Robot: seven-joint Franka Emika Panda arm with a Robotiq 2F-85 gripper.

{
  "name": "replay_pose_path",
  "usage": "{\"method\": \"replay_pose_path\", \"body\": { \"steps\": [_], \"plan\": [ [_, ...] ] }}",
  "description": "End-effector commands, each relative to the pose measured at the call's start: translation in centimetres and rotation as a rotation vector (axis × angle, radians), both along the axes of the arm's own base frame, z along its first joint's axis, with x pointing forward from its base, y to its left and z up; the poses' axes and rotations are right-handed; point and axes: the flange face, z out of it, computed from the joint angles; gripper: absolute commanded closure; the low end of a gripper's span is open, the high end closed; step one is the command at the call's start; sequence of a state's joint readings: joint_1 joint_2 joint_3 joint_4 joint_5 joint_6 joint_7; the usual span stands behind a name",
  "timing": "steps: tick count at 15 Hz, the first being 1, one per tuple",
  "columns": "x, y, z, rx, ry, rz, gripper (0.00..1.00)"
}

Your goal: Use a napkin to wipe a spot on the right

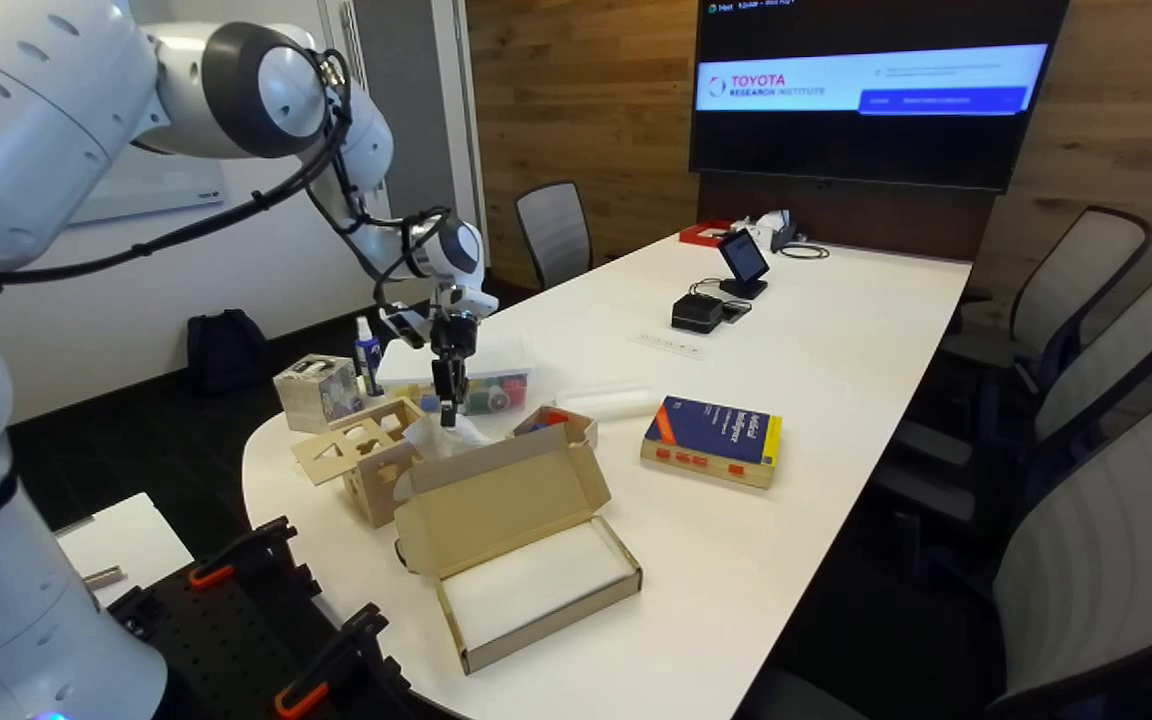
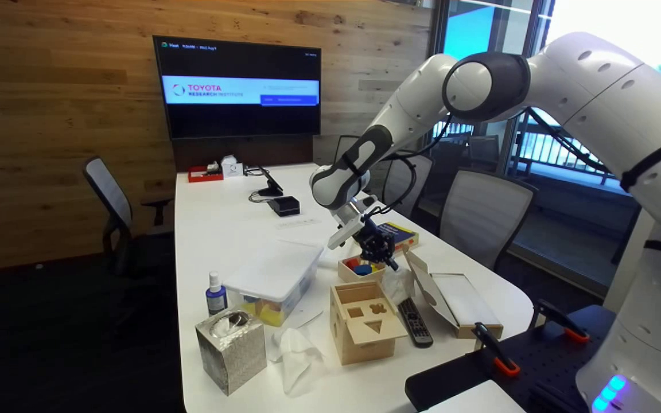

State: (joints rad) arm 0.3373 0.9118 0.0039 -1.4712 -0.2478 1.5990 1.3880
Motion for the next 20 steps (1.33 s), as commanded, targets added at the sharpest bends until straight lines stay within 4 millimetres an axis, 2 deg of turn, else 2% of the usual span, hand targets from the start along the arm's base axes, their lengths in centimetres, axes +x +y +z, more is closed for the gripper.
{"method": "replay_pose_path", "body": {
  "steps": [1,6,9,13,20],
  "plan": [
    [1.0,-0.7,-1.9,0.034,0.067,-0.001,1.00],
    [0.7,-2.9,-6.9,0.084,0.145,-0.014,1.00],
    [0.4,-3.7,-8.9,0.119,0.180,-0.031,1.00],
    [-0.6,-4.2,-9.9,0.229,0.270,-0.077,1.00],
    [-3.6,-5.1,-11.1,0.396,0.493,-0.184,1.00]
  ]
}}
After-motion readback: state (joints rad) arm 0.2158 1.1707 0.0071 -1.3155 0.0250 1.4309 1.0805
